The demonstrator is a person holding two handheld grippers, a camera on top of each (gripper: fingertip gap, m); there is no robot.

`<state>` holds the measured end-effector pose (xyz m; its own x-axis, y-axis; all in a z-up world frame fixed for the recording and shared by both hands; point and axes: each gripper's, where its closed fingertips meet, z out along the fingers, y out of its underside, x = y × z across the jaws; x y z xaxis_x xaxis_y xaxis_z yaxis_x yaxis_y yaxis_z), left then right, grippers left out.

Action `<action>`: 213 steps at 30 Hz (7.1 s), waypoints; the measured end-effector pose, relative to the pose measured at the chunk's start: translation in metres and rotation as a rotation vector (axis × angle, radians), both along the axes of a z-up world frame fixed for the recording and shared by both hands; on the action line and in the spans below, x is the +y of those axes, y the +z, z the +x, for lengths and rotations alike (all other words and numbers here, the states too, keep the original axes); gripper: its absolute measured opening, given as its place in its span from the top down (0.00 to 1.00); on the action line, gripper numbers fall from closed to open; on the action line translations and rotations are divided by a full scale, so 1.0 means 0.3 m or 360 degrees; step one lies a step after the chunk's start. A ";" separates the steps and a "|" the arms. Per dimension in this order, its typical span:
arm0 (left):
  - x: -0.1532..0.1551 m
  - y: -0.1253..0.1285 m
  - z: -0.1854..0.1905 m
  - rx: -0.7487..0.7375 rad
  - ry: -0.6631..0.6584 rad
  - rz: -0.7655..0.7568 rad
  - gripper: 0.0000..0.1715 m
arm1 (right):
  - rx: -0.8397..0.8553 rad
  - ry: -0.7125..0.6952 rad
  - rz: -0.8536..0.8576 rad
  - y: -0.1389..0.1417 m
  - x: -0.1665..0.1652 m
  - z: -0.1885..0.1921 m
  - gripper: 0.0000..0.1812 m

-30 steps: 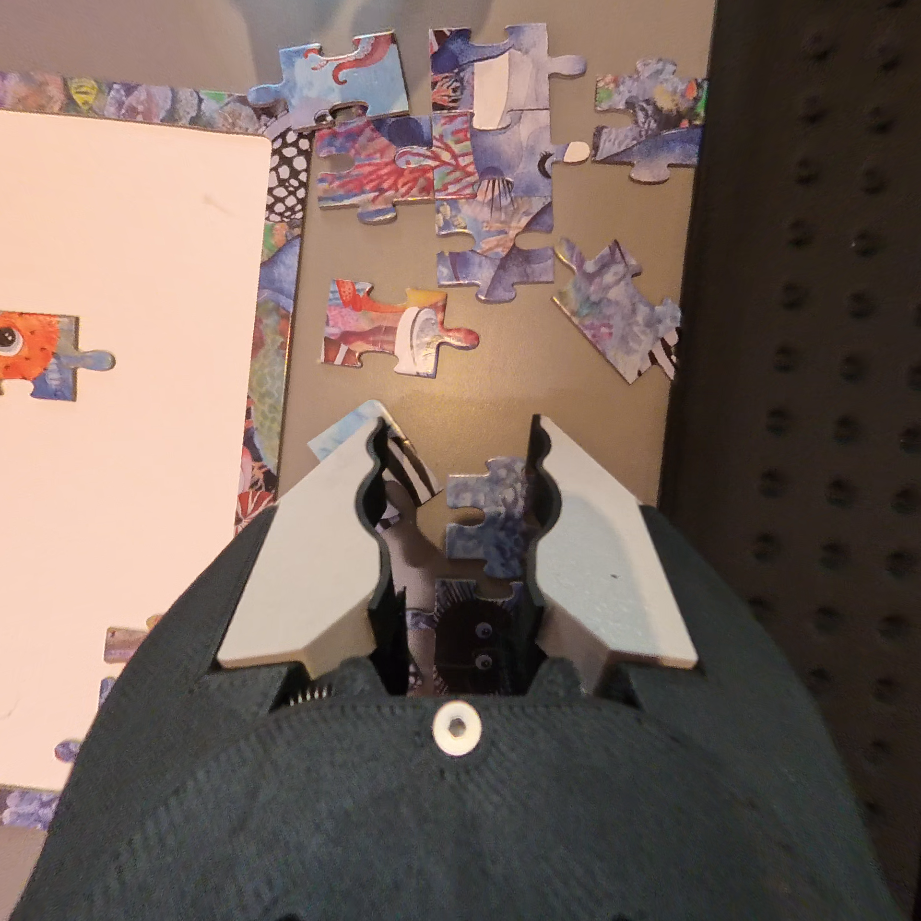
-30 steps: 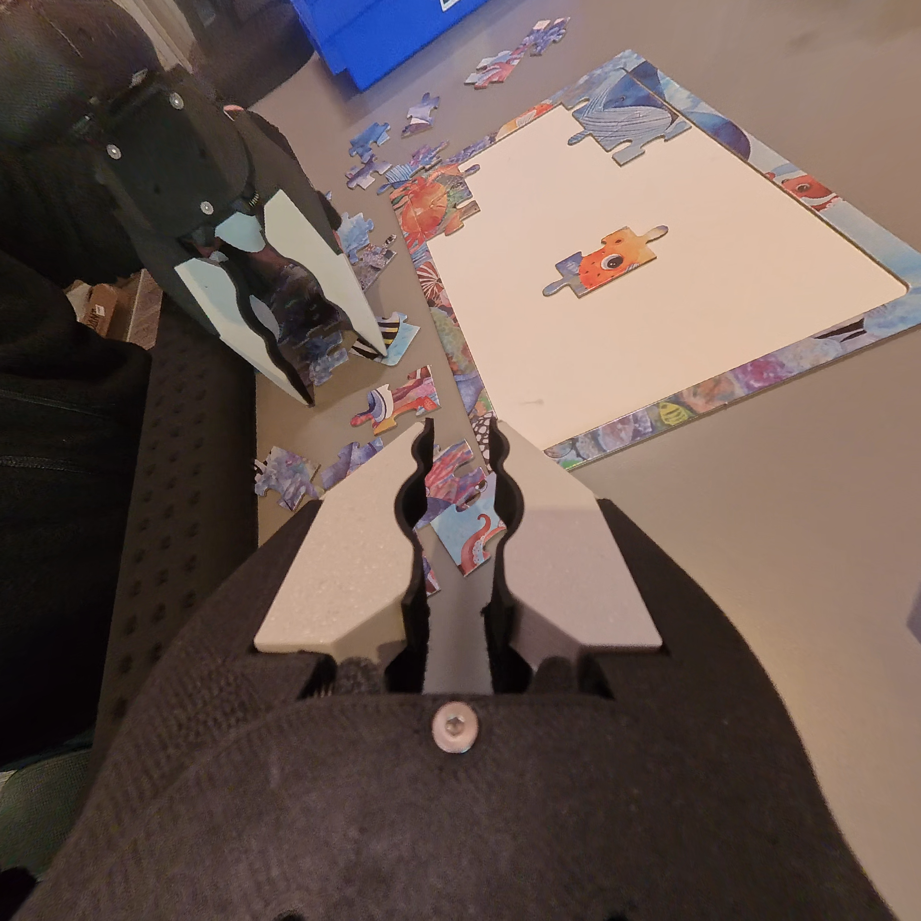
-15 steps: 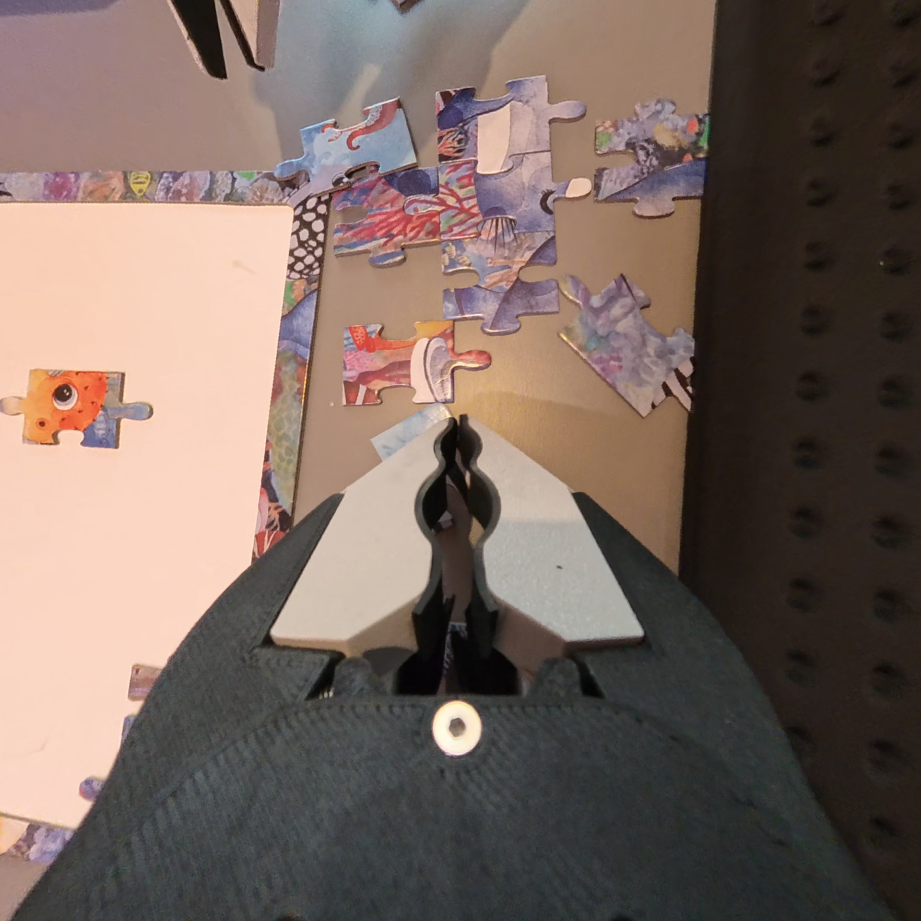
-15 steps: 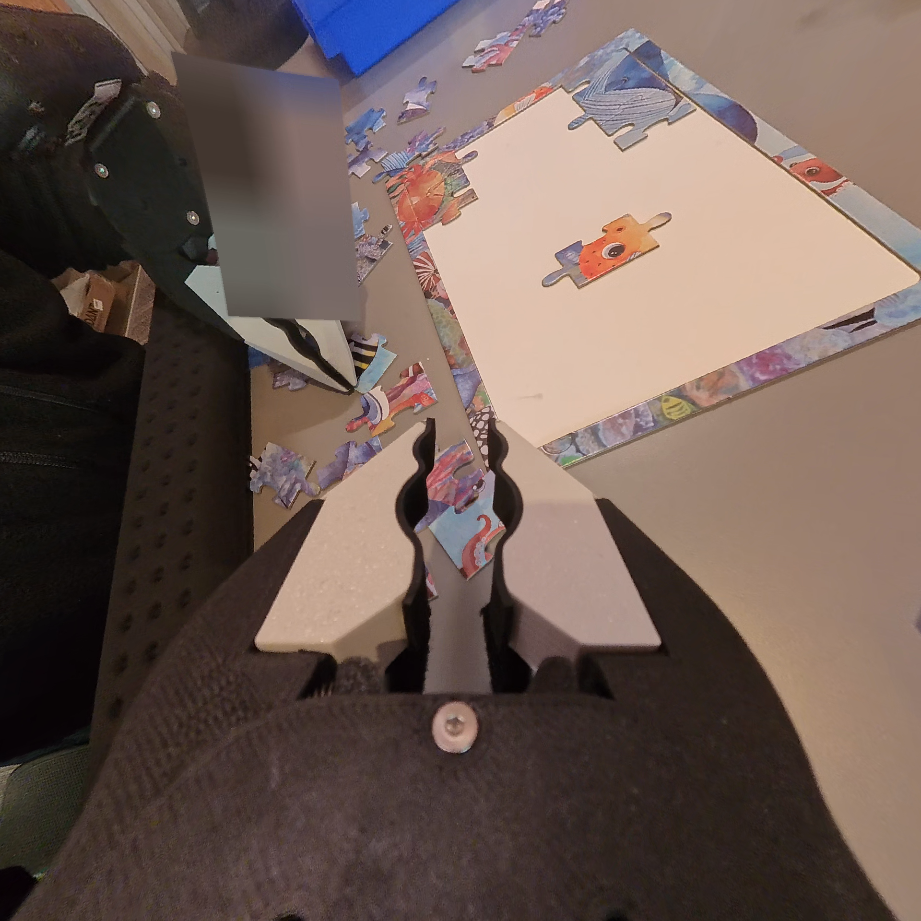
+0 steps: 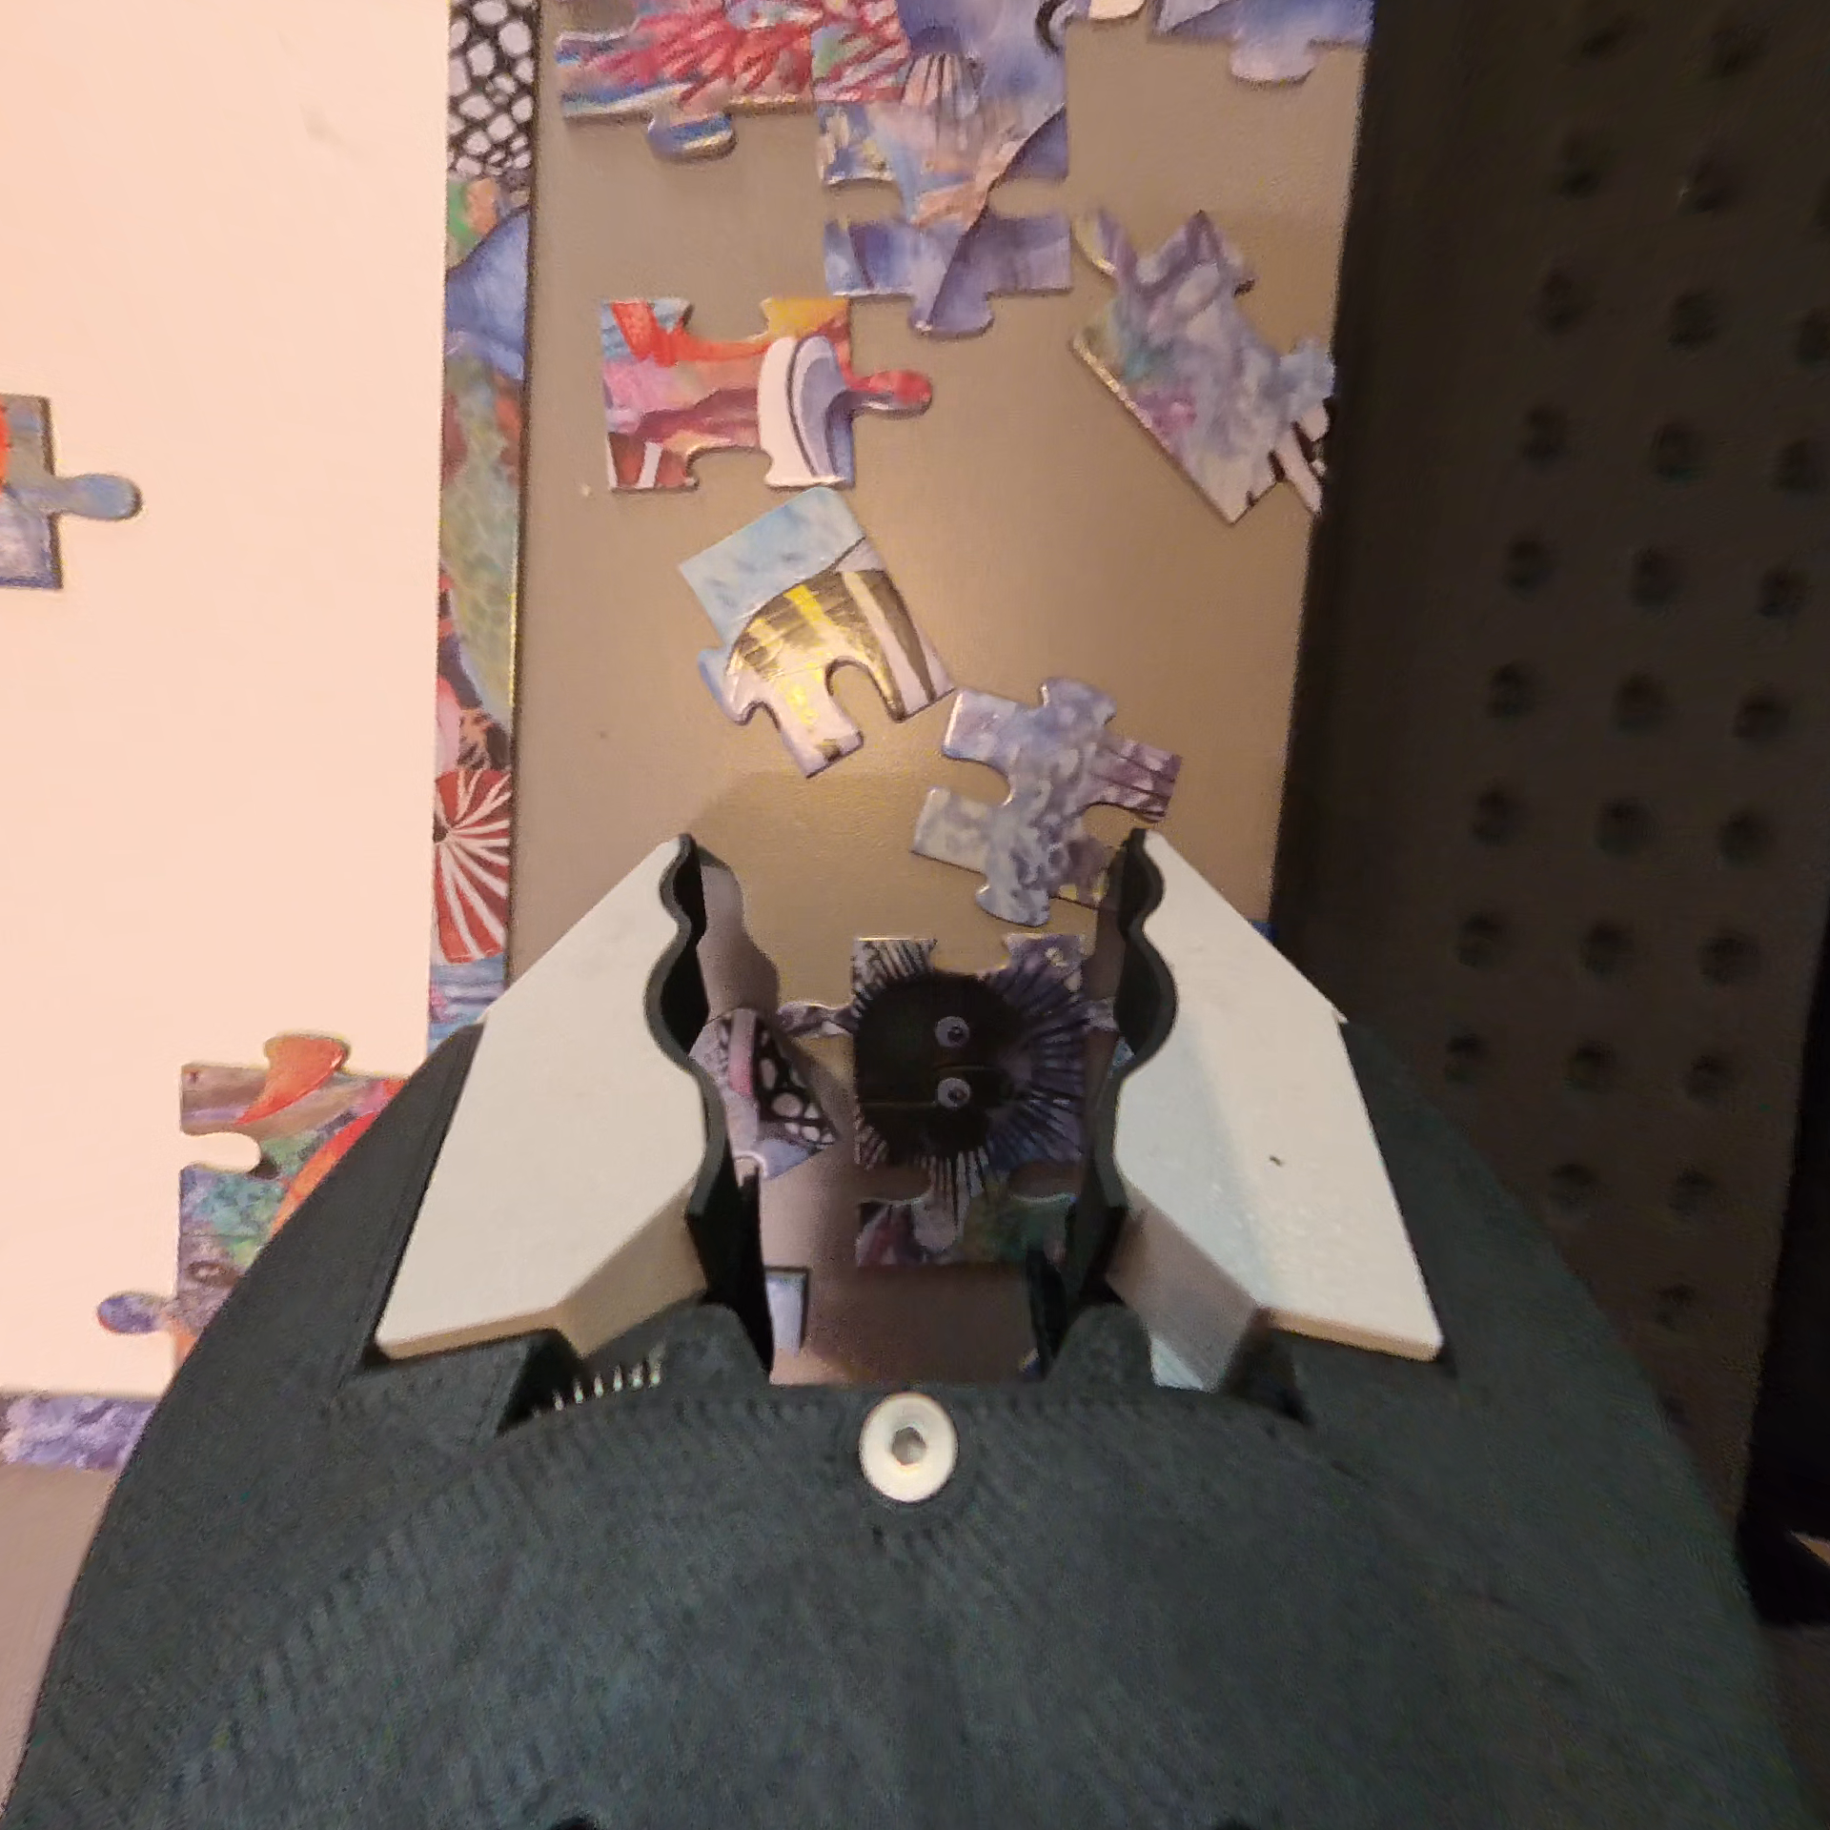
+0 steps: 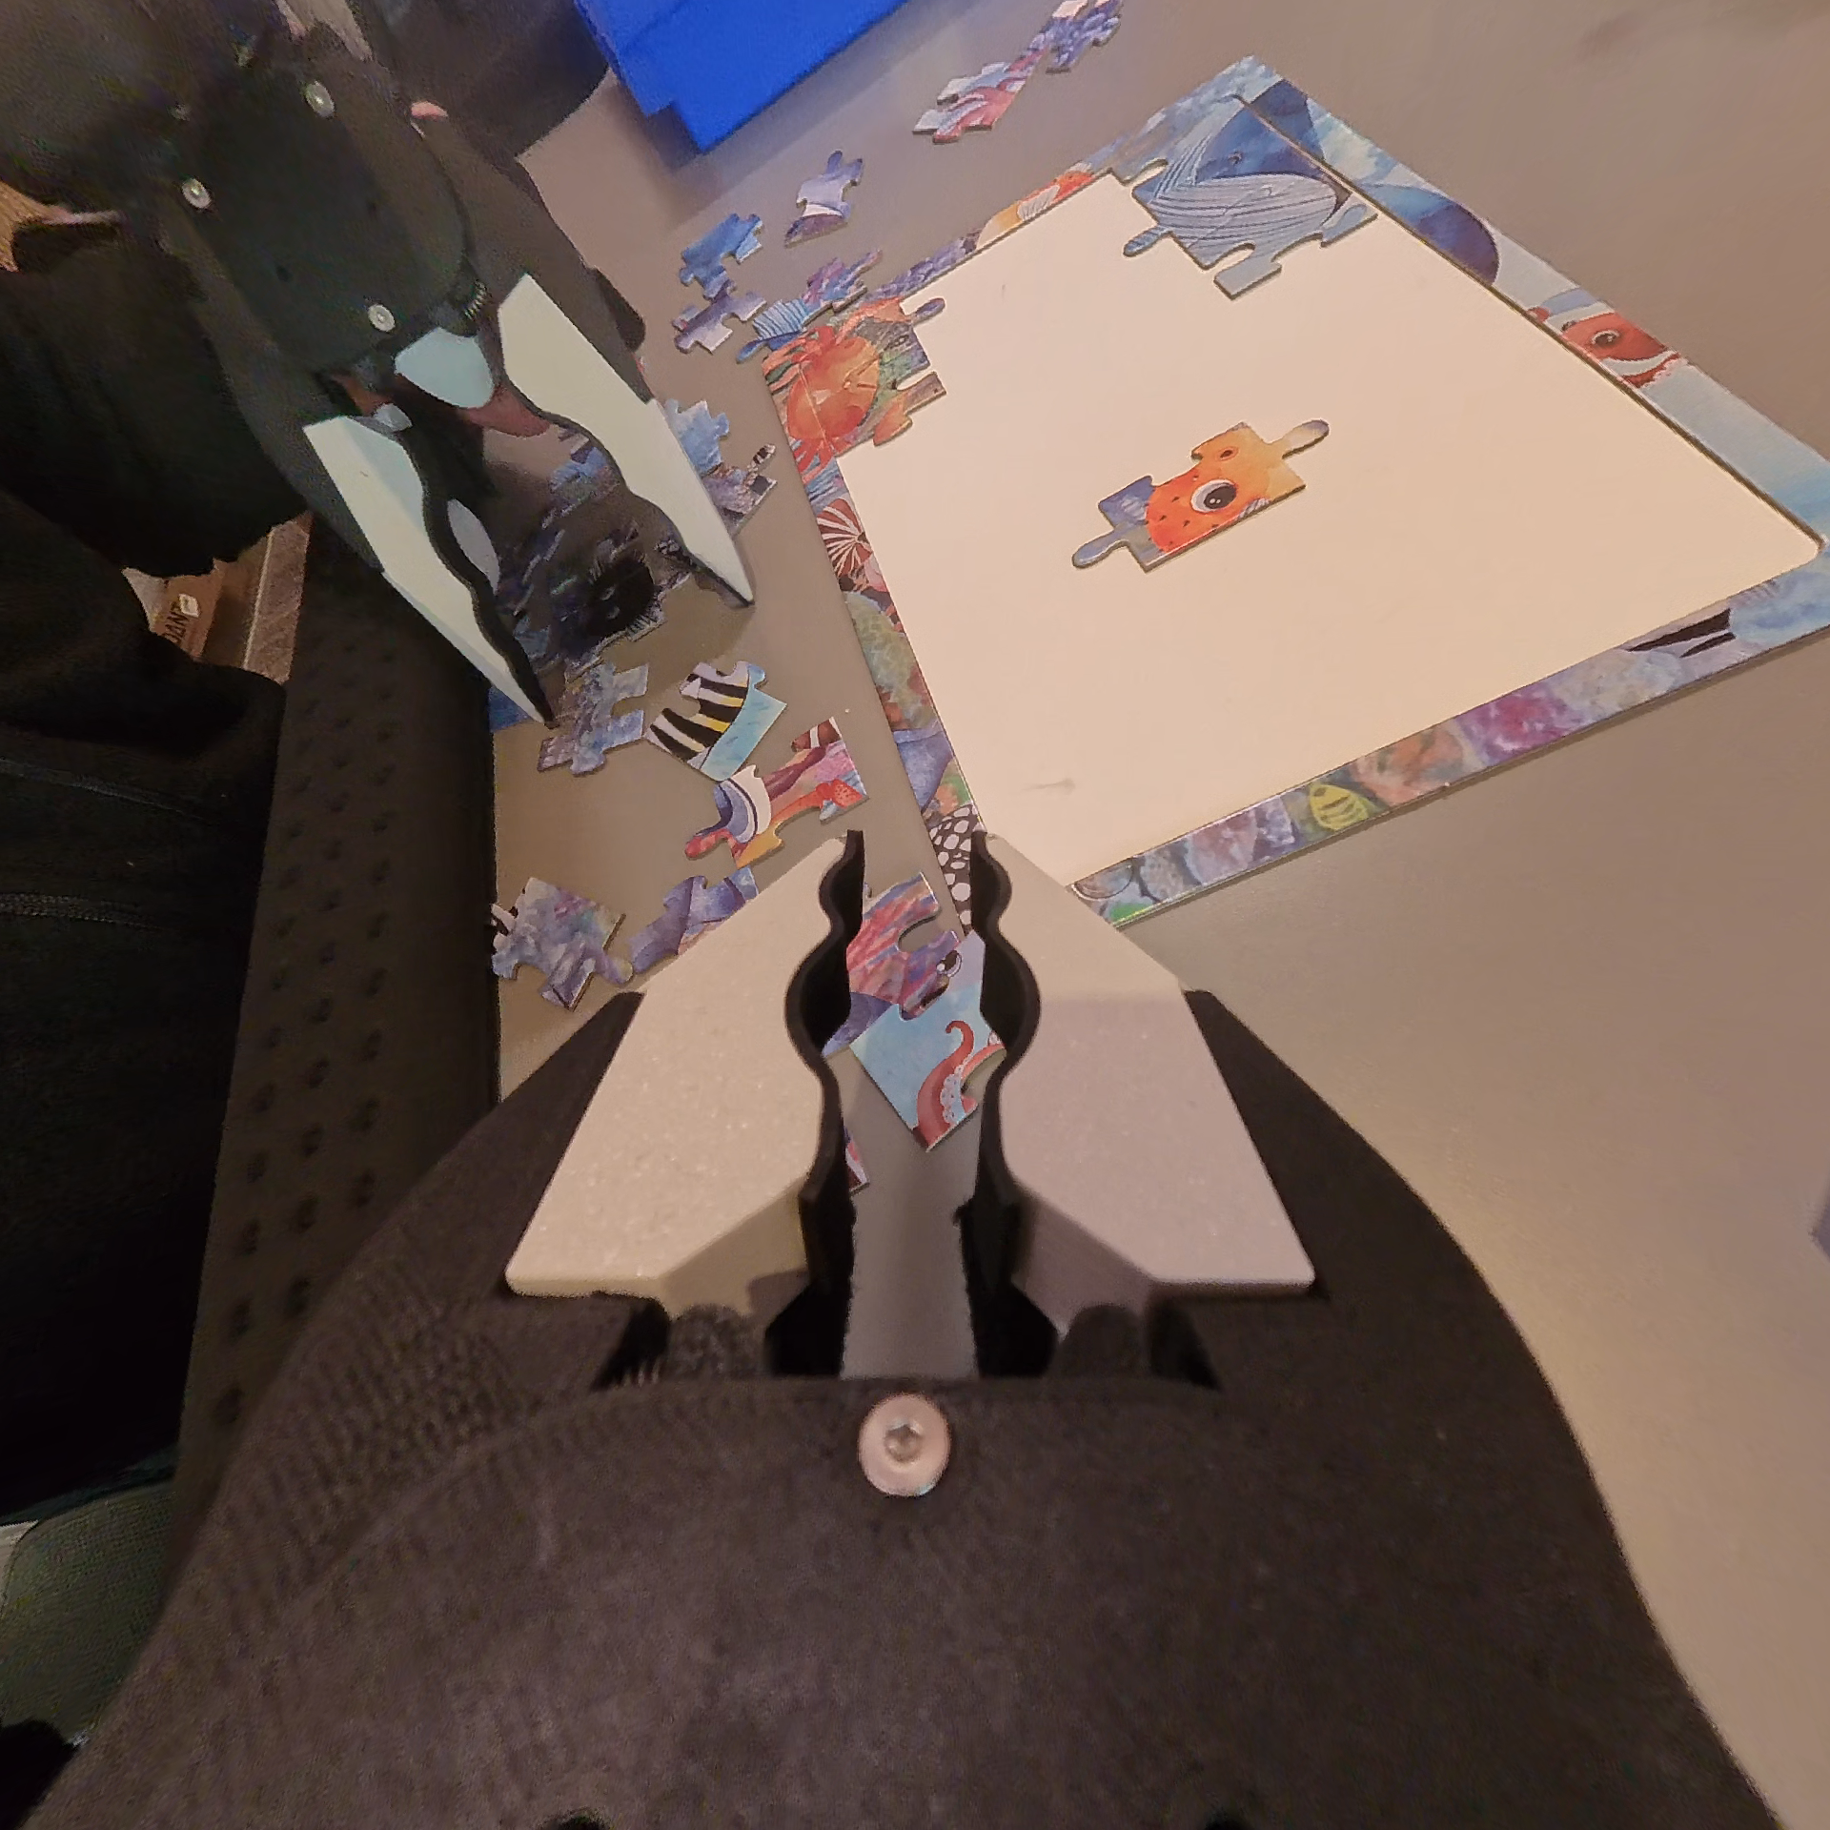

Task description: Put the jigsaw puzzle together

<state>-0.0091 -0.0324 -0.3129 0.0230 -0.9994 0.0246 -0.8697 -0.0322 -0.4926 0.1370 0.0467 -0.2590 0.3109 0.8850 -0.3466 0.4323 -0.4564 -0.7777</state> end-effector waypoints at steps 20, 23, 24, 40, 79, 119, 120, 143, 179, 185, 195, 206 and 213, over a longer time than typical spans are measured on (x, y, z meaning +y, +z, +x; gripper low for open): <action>0.014 0.006 0.062 -0.0178 -0.0010 0.0074 0.81 | -0.0016 -0.0012 -0.0003 -0.009 0.006 0.006 0.90; 0.013 0.011 0.067 -0.0189 -0.0011 0.0089 0.81 | -0.0011 -0.0013 0.0002 -0.006 0.006 0.006 0.90; 0.013 0.015 0.069 -0.0196 -0.0011 0.0092 0.81 | -0.0011 -0.0013 0.0003 -0.005 0.006 0.005 0.90; 0.056 0.128 0.088 -0.0401 0.0070 0.0213 0.81 | -0.0010 -0.0046 0.0045 0.094 -0.031 -0.079 0.78; 0.190 0.290 0.079 -0.0639 0.0205 0.0850 0.82 | 0.0358 0.0276 -0.0323 0.118 -0.086 -0.457 0.81; 0.216 0.309 0.068 -0.0663 0.0249 0.0948 0.82 | 0.0382 0.0399 -0.0406 0.107 -0.132 -0.457 0.91; 0.216 0.309 0.068 -0.0665 0.0249 0.0947 0.82 | 0.0380 0.0397 -0.0403 0.107 -0.131 -0.456 0.91; 0.215 0.348 0.072 -0.0788 0.0217 0.1044 0.82 | 0.0429 0.0400 -0.0380 0.128 -0.125 -0.442 0.98; 0.223 0.368 0.054 -0.0898 0.0271 0.0923 0.93 | 0.0400 0.0344 -0.0340 0.112 -0.093 -0.424 1.00; 0.226 0.373 0.050 -0.0922 0.0290 0.0892 0.91 | 0.0382 0.0319 -0.0324 0.107 -0.081 -0.418 1.00; 0.234 0.366 0.047 -0.0913 0.0311 0.0876 0.89 | 0.0369 0.0308 -0.0309 0.104 -0.075 -0.414 1.00; 0.241 0.361 0.042 -0.0929 0.0338 0.0828 0.86 | 0.0360 0.0285 -0.0293 0.101 -0.065 -0.406 1.00; 0.243 0.362 0.040 -0.0937 0.0349 0.0816 0.85 | 0.0359 0.0272 -0.0282 0.103 -0.059 -0.401 1.00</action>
